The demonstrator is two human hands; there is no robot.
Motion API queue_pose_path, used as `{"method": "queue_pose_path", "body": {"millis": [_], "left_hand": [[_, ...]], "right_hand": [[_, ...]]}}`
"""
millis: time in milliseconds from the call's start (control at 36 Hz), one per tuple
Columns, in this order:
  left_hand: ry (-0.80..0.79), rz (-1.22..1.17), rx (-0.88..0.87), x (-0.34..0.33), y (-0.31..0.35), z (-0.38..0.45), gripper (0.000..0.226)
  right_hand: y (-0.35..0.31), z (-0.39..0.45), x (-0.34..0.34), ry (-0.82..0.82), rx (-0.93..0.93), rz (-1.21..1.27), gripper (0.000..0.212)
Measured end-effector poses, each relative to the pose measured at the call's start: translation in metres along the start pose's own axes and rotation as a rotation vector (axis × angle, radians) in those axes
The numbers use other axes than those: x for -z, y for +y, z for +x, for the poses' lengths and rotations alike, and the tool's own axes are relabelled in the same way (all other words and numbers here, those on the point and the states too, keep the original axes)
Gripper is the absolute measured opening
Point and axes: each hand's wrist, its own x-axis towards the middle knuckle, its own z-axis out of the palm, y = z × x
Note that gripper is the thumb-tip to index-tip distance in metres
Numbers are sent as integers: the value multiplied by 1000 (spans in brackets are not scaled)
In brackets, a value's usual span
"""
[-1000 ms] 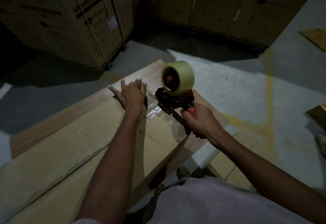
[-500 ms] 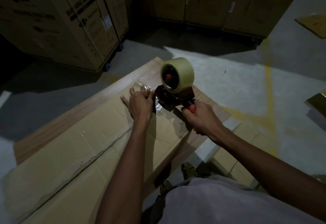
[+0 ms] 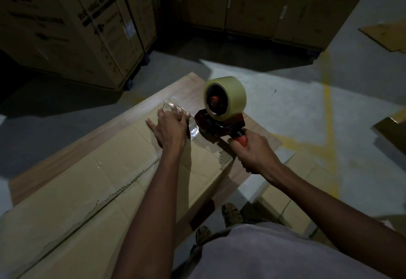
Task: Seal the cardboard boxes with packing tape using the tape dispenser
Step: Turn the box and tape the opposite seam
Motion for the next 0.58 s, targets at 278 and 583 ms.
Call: {"method": "queue_pose_path", "body": {"millis": [278,583], "left_hand": [[26,12,-57,-3,-3,-2,37],[-38,-87,-150,0,10,-23,23]], "right_hand": [[8,-23,6,40,17,-41,15],[11,-24,1,64,96,-180,27]]}}
